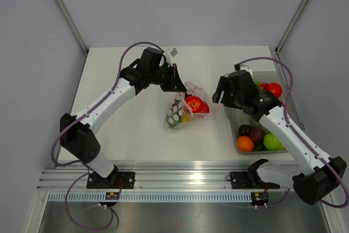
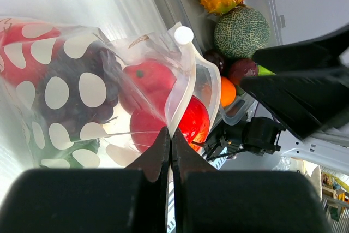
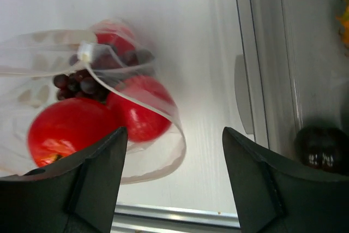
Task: Place the food in the zip-top bag and seal the zipper
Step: Place the fake fruit in the zipper food storage bag, then adjust the zipper food storage bag at the center of the board.
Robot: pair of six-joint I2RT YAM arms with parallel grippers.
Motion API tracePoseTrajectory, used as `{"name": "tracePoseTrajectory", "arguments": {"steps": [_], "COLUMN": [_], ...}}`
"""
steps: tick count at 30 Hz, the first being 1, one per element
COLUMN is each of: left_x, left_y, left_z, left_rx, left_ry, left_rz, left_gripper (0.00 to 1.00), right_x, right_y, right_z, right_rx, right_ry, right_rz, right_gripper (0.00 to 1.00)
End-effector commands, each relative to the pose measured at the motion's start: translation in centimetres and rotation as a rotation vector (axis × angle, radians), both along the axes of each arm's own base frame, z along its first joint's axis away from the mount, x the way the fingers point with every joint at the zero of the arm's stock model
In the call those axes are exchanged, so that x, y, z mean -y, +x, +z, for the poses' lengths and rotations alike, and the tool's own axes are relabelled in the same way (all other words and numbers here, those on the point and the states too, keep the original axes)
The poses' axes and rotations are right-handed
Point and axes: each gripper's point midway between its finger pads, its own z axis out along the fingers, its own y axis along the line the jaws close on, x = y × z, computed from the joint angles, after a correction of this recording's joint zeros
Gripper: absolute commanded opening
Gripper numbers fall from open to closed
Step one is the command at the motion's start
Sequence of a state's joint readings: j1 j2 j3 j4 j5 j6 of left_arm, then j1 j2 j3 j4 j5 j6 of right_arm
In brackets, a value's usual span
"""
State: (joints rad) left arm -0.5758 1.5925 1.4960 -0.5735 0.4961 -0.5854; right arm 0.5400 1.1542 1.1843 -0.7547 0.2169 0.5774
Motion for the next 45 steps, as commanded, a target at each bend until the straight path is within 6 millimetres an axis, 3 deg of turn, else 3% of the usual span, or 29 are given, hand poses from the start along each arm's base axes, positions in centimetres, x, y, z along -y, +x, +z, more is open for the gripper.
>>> {"name": "tracePoseTrajectory", "arguments": {"steps": [1, 4, 6, 8, 9, 11, 12, 13, 15, 16, 20, 23, 24, 25, 28, 31, 36, 42, 45], "left_x": [0.2, 0.3, 0.3, 0.3, 0.2, 0.0, 0.0, -0.1, 0.0, 0.0, -0.3, -0.2, -0.1, -0.1, -0.4, -0.7, -1.6, -2.7, -2.9], "left_y": [-0.2, -0.1, -0.1, -0.2, -0.1, -0.1, -0.1, -0.1, -0.2, -0.2, -0.3, -0.7, -0.5, -0.2, 0.1, 0.0, 0.2, 0.1, 0.0], "left_z": [3.5, 3.5, 3.6, 3.6, 3.6, 3.7, 3.7, 3.8, 4.4, 4.8, 6.9, 7.5, 6.9, 6.0, 2.9, 2.7, 3.9, 3.3, 3.6], "left_rx": [0.084, 0.084, 0.085, 0.083, 0.086, 0.09, 0.092, 0.093, 0.096, 0.101, 0.135, 0.133, 0.127, 0.113, 0.053, 0.058, 0.1, 0.107, 0.113], "left_ry": [-0.085, -0.088, -0.091, -0.089, -0.083, -0.076, -0.075, -0.077, -0.086, -0.091, -0.105, -0.133, -0.123, -0.108, -0.036, -0.017, 0.023, 0.081, 0.093], "left_rz": [-0.019, -0.019, -0.019, -0.018, -0.015, -0.012, -0.011, -0.009, -0.013, -0.013, 0.004, 0.004, 0.012, 0.016, 0.028, 0.03, 0.053, 0.069, 0.062], "left_gripper": [0.0, 0.0, 0.0, 0.0, 0.0, 0.0, 0.0, 0.0, 0.0, 0.0, 0.0, 0.0, 0.0, 0.0, 0.0, 0.0, 0.0, 0.0, 0.0], "right_x": [0.1, -1.1, -1.6, -2.2, -2.3, -2.6, -2.6, -3.1, -3.9, -4.8, -6.7, -6.6, -6.4, -6.1, -4.8, -3.8, -3.6, -3.1, -3.4], "right_y": [-1.0, -1.4, -1.5, -1.5, -1.3, -0.9, -0.6, -0.3, -0.7, -0.3, -0.9, -0.6, -0.3, -0.3, -0.1, -0.2, 0.2, 0.8, 0.6], "right_z": [-2.4, -5.2, -6.4, -7.1, -6.9, -4.9, -3.7, -1.3, 0.9, 3.5, 6.7, 5.4, 4.5, 2.2, -2.3, -4.0, -2.6, -1.9, -0.7], "right_rx": [-0.085, -0.155, -0.192, -0.224, -0.213, -0.157, -0.124, -0.069, -0.049, -0.004, 0.04, 0.016, 0.004, -0.048, -0.139, -0.165, -0.128, -0.112, -0.096], "right_ry": [0.056, 0.081, 0.089, 0.095, 0.101, 0.12, 0.127, 0.156, 0.161, 0.169, 0.152, 0.124, 0.109, 0.077, -0.021, -0.068, -0.07, -0.098, -0.068], "right_rz": [-0.002, 0.035, 0.044, 0.065, 0.066, 0.081, 0.09, 0.118, 0.194, 0.227, 0.324, 0.309, 0.293, 0.28, 0.228, 0.197, 0.183, 0.157, 0.158], "right_gripper": [0.76, 0.72, 0.61, 0.42, 0.17, 0.0, 0.0, 0.0, 0.0, 0.0, 0.0, 0.0, 0.0, 0.0, 0.0, 0.0, 0.0, 0.0, 0.0]}}
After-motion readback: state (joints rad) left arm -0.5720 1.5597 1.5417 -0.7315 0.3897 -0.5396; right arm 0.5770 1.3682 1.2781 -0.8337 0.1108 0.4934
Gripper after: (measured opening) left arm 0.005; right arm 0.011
